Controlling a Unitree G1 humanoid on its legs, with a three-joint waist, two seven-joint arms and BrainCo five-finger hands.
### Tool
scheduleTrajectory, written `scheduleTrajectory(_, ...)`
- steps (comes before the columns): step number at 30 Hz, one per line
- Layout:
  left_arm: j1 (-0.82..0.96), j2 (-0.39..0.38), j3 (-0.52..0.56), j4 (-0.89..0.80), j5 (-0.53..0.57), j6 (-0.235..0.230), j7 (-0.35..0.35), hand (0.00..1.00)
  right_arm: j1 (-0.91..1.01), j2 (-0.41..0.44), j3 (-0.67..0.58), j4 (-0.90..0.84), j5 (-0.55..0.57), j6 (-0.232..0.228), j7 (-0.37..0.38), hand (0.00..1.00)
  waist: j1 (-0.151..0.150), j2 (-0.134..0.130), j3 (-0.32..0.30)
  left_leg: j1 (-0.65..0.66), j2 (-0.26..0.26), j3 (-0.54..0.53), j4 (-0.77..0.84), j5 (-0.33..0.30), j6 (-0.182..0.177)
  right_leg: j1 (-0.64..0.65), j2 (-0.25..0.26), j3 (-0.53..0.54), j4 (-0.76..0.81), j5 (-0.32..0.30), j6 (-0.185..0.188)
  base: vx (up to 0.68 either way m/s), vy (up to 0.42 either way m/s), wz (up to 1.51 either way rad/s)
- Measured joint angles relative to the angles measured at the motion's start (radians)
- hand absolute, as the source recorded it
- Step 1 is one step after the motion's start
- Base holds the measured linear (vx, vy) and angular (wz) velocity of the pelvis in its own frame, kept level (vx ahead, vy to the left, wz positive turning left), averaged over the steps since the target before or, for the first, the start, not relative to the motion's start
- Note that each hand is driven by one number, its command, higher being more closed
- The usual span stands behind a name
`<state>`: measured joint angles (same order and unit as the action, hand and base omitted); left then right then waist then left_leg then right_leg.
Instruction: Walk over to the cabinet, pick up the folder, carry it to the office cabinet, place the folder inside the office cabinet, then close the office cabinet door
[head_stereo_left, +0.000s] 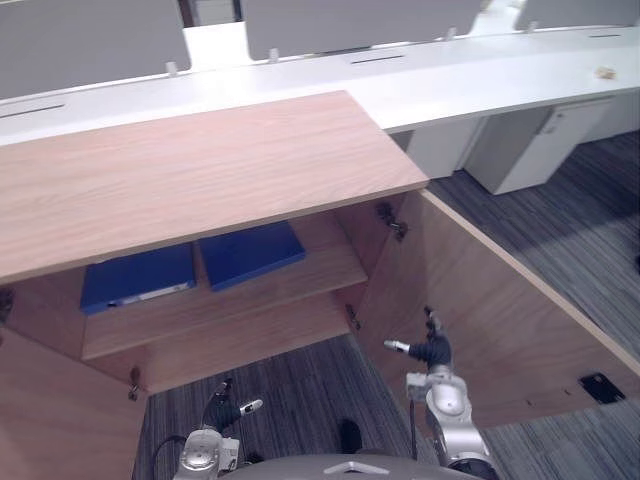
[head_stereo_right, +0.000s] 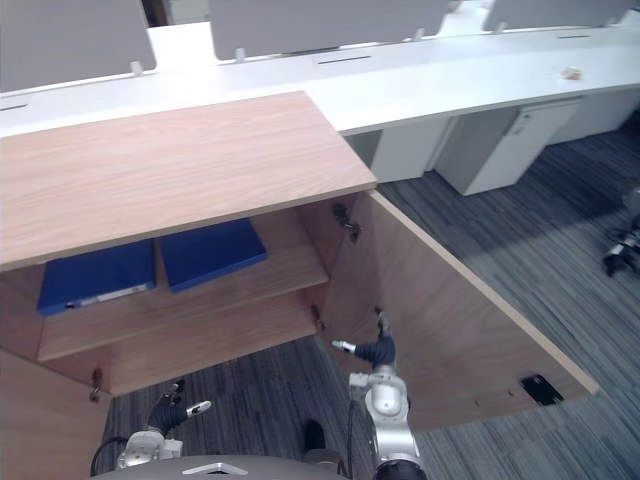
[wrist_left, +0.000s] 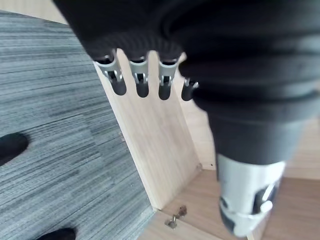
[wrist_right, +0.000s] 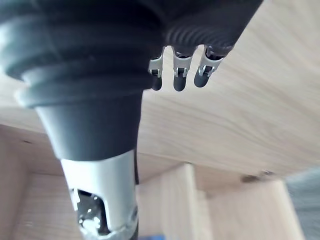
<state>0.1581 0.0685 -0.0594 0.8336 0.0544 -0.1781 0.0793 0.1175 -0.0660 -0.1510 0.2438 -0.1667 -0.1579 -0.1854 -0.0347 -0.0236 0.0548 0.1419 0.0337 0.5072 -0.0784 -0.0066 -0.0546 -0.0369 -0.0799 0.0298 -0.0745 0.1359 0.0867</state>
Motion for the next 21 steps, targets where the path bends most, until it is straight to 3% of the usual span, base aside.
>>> scheduleTrajectory(6,0.007,-0.001,-0.023,-0.03,0.01,0.0,-0.011,0.0,0.03,-0.005,-0.103,-0.363,-0.038,-0.046,-0.022,0.0,-0.029,-0.016,0.001,0.025,-0.008,0.086,0.042,-0.065,-0.001,-0.035,0.01,0.11,0.031,-0.003,0.013,-0.01,0.012,-0.6)
scheduleTrajectory(9,0.003,-0.012,-0.023,-0.039,0.01,-0.004,-0.021,0.0,0.035,-0.005,-0.191,-0.466,-0.057,-0.06,-0.063,0.0,-0.056,-0.02,0.001,0.032,-0.008,0.124,0.086,-0.098,0.009,-0.035,0.011,0.152,0.036,0.002,0.017,0.0,0.014,-0.45)
scheduleTrajectory(16,-0.002,-0.035,-0.025,-0.039,0.01,-0.004,-0.022,0.0,0.035,-0.021,-0.422,-0.528,-0.064,-0.066,-0.173,0.0,-0.099,-0.021,0.001,0.015,-0.002,0.149,0.171,-0.173,0.013,-0.04,0.002,0.184,0.04,0.003,0.019,-0.02,-0.005,-0.18)
scheduleTrajectory(21,0.0,-0.037,-0.022,-0.038,0.018,-0.004,-0.023,0.0,0.034,-0.029,-0.524,-0.528,-0.052,-0.066,-0.215,0.0,-0.11,-0.013,-0.004,-0.016,0.003,0.149,0.219,-0.206,0.023,-0.061,-0.007,0.179,0.061,0.003,0.019,-0.04,-0.011,-0.01)
